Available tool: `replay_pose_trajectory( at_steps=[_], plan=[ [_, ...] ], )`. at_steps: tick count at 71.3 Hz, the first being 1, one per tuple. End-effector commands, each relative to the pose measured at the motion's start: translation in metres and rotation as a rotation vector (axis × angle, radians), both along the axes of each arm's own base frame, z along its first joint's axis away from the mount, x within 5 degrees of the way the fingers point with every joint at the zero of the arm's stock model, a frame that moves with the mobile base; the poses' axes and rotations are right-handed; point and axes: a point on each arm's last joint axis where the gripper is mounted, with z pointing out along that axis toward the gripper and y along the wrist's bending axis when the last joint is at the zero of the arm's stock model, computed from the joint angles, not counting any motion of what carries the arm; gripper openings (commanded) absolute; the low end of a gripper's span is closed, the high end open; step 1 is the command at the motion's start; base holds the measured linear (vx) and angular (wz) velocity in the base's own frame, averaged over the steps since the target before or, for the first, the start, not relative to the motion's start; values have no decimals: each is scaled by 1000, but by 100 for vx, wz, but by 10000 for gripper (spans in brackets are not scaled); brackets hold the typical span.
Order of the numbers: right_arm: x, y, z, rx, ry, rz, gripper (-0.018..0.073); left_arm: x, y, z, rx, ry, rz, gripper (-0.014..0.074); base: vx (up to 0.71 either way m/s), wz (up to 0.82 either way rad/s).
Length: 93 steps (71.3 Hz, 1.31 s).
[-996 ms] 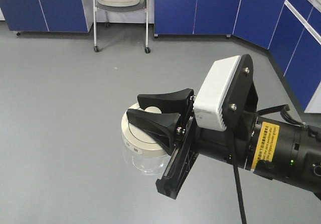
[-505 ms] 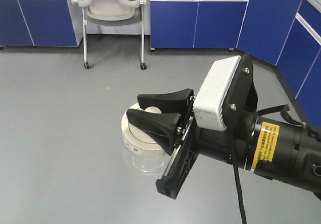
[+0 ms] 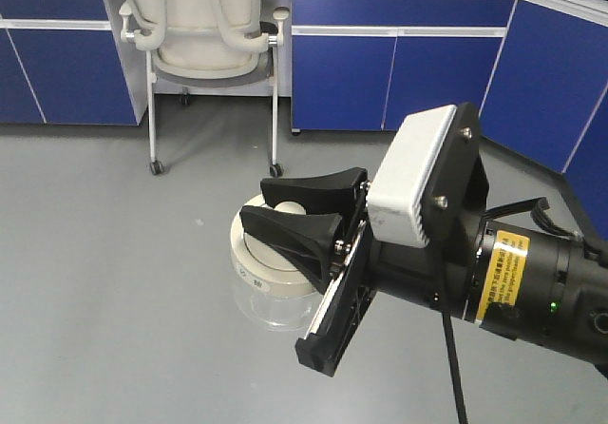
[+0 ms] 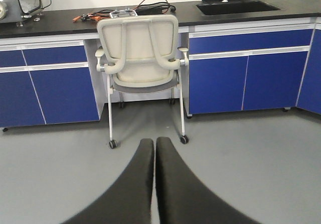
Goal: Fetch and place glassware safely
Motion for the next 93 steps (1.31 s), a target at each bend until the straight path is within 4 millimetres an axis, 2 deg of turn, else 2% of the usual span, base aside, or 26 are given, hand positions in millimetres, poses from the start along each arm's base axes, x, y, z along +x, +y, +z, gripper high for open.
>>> replay_pose_trajectory(
  at_steps=[1,41,93],
  plan=[
    [-6,-1,22,95,-37,36,-3,1,-1,14,-20,-86,-13,-7,52,2],
    [-5,-1,21,89,-33,28,-3,1,-1,14,-20,-86,-13,-7,42,-22],
    [-5,-1,21,90,-34,30,-3,1,-1,14,-20,-86,-13,-7,27,-71]
  ],
)
